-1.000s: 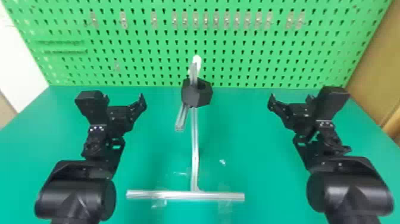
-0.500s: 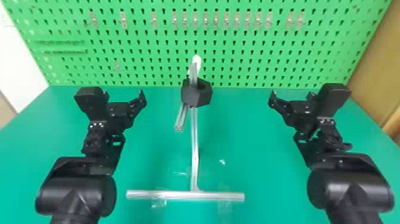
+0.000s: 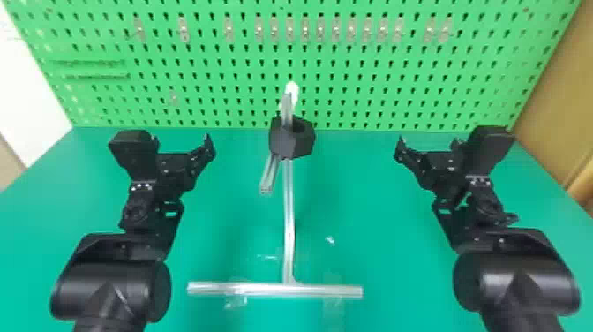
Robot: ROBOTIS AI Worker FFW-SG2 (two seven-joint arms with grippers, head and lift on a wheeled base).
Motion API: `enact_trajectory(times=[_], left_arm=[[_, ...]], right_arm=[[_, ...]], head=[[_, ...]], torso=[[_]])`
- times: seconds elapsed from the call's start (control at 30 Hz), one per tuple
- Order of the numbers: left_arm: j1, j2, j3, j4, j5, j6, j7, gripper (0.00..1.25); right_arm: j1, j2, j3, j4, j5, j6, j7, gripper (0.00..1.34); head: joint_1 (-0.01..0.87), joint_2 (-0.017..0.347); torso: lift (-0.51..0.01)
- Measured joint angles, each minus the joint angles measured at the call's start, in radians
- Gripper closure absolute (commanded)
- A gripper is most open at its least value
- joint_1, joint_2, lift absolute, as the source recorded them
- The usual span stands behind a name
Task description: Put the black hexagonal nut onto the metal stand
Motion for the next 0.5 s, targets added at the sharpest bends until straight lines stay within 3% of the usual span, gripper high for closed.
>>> enact_trajectory(times=[0.5], left_arm=[[-0.01, 0.001, 0.003, 0.013, -0.007, -0.014, -0.001, 0.15]], right_arm=[[-0.019, 0.001, 0.018, 0.035, -0.005, -0.025, 0.0, 0.04]], head=[[0.693, 0.081]], torso=[[-0.001]])
